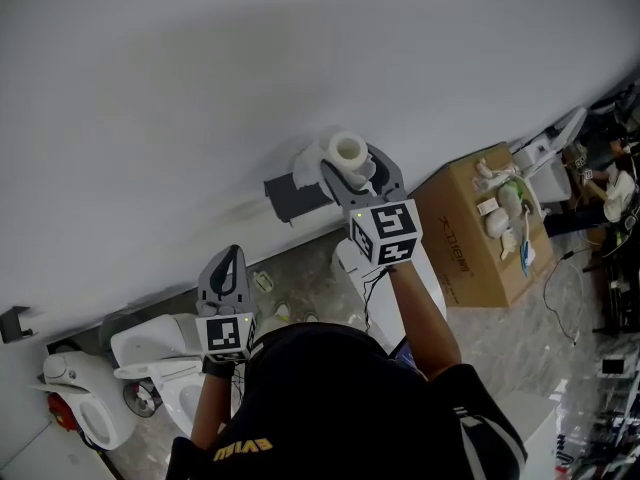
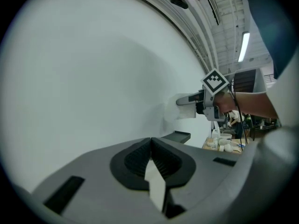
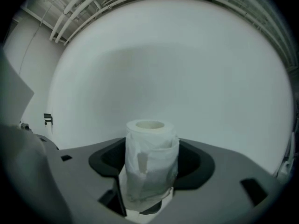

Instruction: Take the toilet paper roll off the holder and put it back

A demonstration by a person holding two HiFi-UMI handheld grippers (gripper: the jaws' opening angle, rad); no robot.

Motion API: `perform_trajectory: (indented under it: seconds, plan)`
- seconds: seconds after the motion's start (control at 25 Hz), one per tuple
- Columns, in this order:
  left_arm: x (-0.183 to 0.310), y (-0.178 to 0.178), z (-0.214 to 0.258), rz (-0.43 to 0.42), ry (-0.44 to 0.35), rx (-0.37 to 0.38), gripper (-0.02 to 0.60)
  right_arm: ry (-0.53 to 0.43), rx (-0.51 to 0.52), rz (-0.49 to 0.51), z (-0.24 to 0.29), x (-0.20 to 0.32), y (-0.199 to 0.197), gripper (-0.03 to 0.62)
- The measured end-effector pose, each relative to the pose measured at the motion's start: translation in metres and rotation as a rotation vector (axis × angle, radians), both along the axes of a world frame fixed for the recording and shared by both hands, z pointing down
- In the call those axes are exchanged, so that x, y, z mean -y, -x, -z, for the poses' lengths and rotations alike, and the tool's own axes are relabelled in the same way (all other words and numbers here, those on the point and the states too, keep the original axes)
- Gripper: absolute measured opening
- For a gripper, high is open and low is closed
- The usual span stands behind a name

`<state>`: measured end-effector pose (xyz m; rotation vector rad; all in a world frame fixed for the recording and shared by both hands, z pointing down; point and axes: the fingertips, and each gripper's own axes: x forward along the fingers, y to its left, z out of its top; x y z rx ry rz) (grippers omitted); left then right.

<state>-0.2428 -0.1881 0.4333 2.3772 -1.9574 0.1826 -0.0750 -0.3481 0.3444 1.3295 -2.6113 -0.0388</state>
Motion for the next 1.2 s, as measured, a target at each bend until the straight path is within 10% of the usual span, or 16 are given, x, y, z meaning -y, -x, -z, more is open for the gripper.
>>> perform_trajectory:
  seconds: [1.2]
  plan:
    - [0.062, -0.171, 0.016, -0.596, -0.066, -0.003, 0.012, -0.089, 0.06, -0.488, 0.04, -0.069, -0.188, 0.288]
